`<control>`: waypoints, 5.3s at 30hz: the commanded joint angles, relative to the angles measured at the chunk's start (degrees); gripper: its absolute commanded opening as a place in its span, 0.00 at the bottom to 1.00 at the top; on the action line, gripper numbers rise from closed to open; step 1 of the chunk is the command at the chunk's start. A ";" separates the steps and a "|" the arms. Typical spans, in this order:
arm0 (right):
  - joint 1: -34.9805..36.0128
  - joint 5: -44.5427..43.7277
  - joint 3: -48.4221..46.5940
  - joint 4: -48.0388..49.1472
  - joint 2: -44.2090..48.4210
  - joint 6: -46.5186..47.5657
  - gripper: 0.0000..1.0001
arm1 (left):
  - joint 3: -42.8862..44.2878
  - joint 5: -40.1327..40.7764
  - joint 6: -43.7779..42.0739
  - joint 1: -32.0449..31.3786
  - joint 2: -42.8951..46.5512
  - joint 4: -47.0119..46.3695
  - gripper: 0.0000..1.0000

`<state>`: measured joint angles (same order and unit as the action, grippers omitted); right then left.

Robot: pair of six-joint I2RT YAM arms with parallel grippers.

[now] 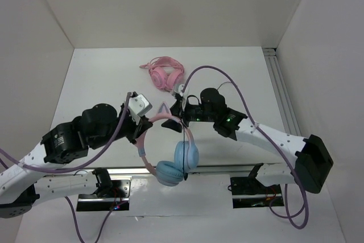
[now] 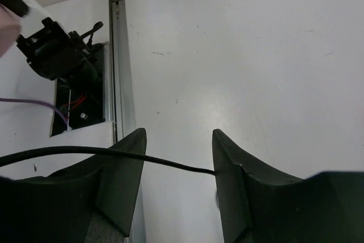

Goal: Wrap the headphones

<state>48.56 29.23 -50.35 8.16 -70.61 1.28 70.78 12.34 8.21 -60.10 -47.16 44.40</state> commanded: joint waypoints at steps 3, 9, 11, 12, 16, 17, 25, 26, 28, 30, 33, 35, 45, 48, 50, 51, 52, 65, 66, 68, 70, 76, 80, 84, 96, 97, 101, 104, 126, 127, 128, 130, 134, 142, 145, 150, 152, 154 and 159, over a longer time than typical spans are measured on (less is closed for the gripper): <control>0.05 5.57 1.83 15.99 -4.88 -5.32 0.59 | 6.03 2.07 6.37 -0.11 0.93 -10.39 0.00; -1.62 6.35 5.34 29.79 -11.03 -11.28 0.59 | 8.49 9.54 10.15 -0.11 1.45 -10.91 0.00; -1.62 6.89 5.35 33.65 -14.46 -12.61 0.59 | 9.19 14.00 12.00 -0.11 1.45 -10.92 0.00; -1.62 7.41 5.35 35.15 -15.60 -14.44 0.59 | 9.89 15.68 12.70 -0.11 0.84 -10.92 0.00; -1.62 7.94 4.82 41.57 -21.31 -18.40 0.58 | 11.39 24.12 16.92 -0.11 -0.30 -11.44 0.00; -1.62 7.94 4.82 42.63 -22.98 -18.94 0.56 | 11.39 25.53 18.50 -0.11 -0.30 -12.05 0.00; 0.83 4.70 9.73 50.72 -28.44 -22.90 0.34 | 15.60 40.11 22.47 0.76 -5.92 -13.90 0.00; 0.84 4.17 10.35 50.72 -28.44 -22.90 0.34 | 16.13 40.92 22.47 1.81 -7.67 -13.90 0.00; 2.50 3.46 11.58 51.60 -28.44 -22.90 0.26 | 17.54 41.45 22.99 3.57 -9.35 -13.90 0.00; 4.08 1.54 12.64 51.60 -28.44 -22.90 0.19 | 18.68 39.70 22.99 7.96 -10.93 -13.90 0.00; 6.10 -0.83 14.14 48.71 -27.22 -21.67 0.00 | 21.32 34.52 23.95 15.16 -14.18 -12.51 0.00; 7.77 -2.51 14.84 46.17 -26.26 -21.05 0.00 | 22.82 30.67 24.58 20.77 -16.73 -10.92 0.00; 20.43 -17.78 11.42 22.38 -17.03 -11.83 0.00 | 15.35 29.84 26.78 29.06 -22.27 -14.52 0.00; 24.56 -22.81 9.48 13.94 -11.84 -9.02 0.00 | 13.86 31.69 25.72 30.65 -24.38 -14.52 0.00; 27.80 -27.02 6.50 9.00 -9.21 -6.56 0.00 | 13.06 33.36 24.49 30.65 -26.14 -13.56 0.00; 28.78 -29.04 5.36 4.02 -8.41 -5.94 0.00 | 12.54 35.37 24.49 30.65 -26.84 -13.03 0.00; 29.57 -30.36 2.82 1.70 -7.71 -4.72 0.00 | 12.54 36.78 24.49 30.65 -27.54 -11.29 0.00; 34.14 -49.70 -18.62 -30.11 -1.47 3.91 0.00 | 4.29 33.37 20.45 27.58 -26.42 0.16 0.00; 34.15 -51.37 -19.69 -30.92 -1.46 4.69 0.00 | 3.32 33.36 20.45 28.10 -25.19 0.16 0.00; 34.76 -52.52 -21.63 -32.94 -0.93 5.49 0.00 | 1.21 32.84 20.45 28.89 -24.48 0.68 0.00; 35.37 -53.76 -24.79 -34.17 -0.41 6.80 0.00 | -0.03 32.23 19.22 29.60 -23.95 0.69 0.00; 37.14 -60.15 -29.55 -35.67 -0.41 9.61 0.00 | -2.58 28.45 18.17 30.12 -24.56 1.21 0.00; 37.14 -72.27 -27.97 -34.01 0.73 13.04 0.00 | -6.34 21.96 13.51 27.50 -21.85 -0.98 0.00; 37.14 -84.50 -22.17 -20.70 3.02 21.29 0.00 | -11.70 5.64 8.67 27.49 -14.65 -5.81 0.00; 10.03 -63.09 -23.04 -13.44 2.85 25.71 0.00 | -13.74 -6.36 5.25 18.97 -4.00 -5.73 0.00; 7.81 -61.51 -23.04 -14.05 2.85 25.18 0.00 | -13.74 -6.97 5.24 18.96 -3.13 -5.73 0.00; -1.96 -51.40 -23.04 -15.81 1.61 21.06 0.00 | -12.96 -7.59 5.24 18.96 -1.27 -4.77 0.00; -8.02 -41.91 -21.20 -15.81 -0.05 18.77 0.00 | -10.41 -10.65 4.62 18.96 0.04 -3.01 0.00; -10.94 -21.60 -8.20 0.51 -6.55 4.62 0.02 | 9.09 -3.92 8.66 18.96 -1.62 2.27 0.00; -10.94 -18.72 -6.36 2.02 -6.56 2.43 0.04 | 10.15 -3.90 9.36 18.96 -1.62 2.27 0.00; -10.94 -17.21 -5.30 3.77 -7.86 0.67 0.04 | 11.21 -3.12 10.85 18.96 -2.23 2.27 0.00; -10.94 -13.35 -1.01 12.63 -8.83 -3.63 0.06 | 14.46 -3.11 11.57 18.96 -2.24 2.27 0.00; -10.41 -4.81 5.85 33.37 -13.31 -17.41 0.10 | 16.58 -1.26 14.29 18.96 -2.85 -2.29 0.00; -8.04 2.93 3.85 52.46 -33.09 -26.76 0.12 | 28.35 6.80 17.27 18.96 -11.10 0.06 0.00; -6.99 0.48 4.38 54.50 -35.38 -27.29 0.12 | 29.68 9.01 18.68 18.96 -12.35 1.73 0.00; -6.98 0.56 4.38 55.03 -35.91 -27.29 0.15 | 27.92 12.53 20.71 18.96 -12.87 1.74 0.00; -6.98 1.08 4.90 54.50 -35.91 -27.29 0.21 | 27.92 13.24 21.23 18.96 -12.87 1.74 0.00; -6.46 1.62 5.52 55.11 -35.22 -27.29 0.23 | 27.40 13.76 21.76 18.96 -12.87 1.74 0.00; -6.46 1.62 6.84 54.59 -34.60 -26.77 0.25 | 27.39 15.26 23.07 18.96 -12.87 2.27 0.00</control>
<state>41.54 30.35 -44.42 57.95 -106.32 -25.93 97.36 25.76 27.40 -40.97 -61.49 52.38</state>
